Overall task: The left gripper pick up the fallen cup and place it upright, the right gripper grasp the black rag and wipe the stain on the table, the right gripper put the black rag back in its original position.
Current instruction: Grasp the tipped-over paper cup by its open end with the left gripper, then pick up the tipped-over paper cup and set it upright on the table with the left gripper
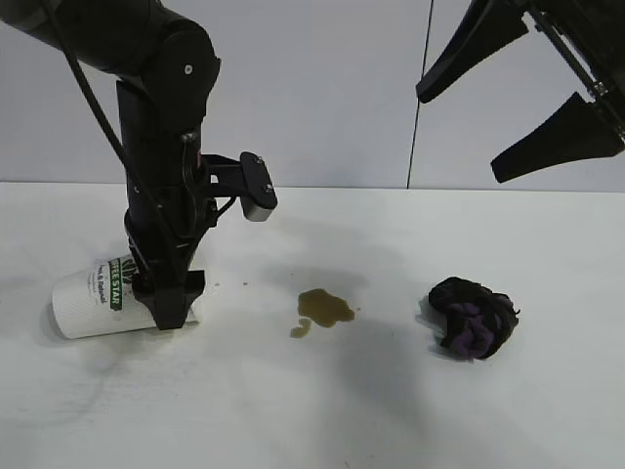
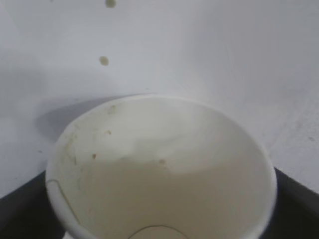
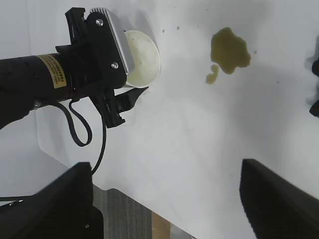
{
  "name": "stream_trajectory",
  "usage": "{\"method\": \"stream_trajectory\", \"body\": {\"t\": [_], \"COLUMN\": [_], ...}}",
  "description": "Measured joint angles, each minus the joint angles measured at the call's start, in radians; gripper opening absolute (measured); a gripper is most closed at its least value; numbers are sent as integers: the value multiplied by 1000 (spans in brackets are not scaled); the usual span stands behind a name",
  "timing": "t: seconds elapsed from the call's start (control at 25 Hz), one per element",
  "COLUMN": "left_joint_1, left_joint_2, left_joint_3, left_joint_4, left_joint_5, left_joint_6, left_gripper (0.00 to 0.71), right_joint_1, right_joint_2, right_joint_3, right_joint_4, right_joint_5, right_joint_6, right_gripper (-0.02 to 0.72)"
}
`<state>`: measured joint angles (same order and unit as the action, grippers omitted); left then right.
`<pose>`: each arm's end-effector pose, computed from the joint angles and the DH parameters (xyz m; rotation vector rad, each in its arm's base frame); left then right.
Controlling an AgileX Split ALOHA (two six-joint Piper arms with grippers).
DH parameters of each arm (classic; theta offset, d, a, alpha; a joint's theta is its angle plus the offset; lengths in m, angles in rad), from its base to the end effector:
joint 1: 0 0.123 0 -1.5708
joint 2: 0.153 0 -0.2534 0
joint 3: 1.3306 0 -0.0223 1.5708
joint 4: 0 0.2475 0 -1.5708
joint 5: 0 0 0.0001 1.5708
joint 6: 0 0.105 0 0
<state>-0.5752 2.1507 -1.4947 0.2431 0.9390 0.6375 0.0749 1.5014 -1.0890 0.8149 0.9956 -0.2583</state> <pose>0.3450 -0.1993 0.0941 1.9188 2.3959 0.3117 0.2919 0.0862 0.2420 0.0546 2.6681 0.9925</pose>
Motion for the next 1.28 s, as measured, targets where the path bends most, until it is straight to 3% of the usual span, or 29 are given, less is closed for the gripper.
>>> {"method": "stream_trajectory", "body": {"t": [0.24,0.4,0.64,0.84,1.04,1.2,1.28], "left_joint_1": [0,0,24,125,292,401,439], "left_joint_2": [-1,-29,-194,-344,-470,-553,-575], "left_joint_3": [-2,-1,-1,9,128,326,419], "left_joint_4": [-1,-5,-118,-330,-571,-918,-1163], "left_joint_5": [4,-15,-174,-261,-339,-478,-533], "left_joint_6": [0,0,0,0,100,396,623], "left_gripper": [523,580,598,598,598,599,600], "right_joint_1": [0,0,0,0,0,0,0], "right_joint_2": [0,0,0,0,0,0,0], "right_joint_3": [0,0,0,0,0,0,0], "right_joint_4": [0,0,0,0,0,0,0], "right_joint_5": [0,-1,-2,-2,-3,-10,-22], "right_joint_6": [0,0,0,0,0,0,0], "right_gripper": [558,558,558,558,558,558,558]}}
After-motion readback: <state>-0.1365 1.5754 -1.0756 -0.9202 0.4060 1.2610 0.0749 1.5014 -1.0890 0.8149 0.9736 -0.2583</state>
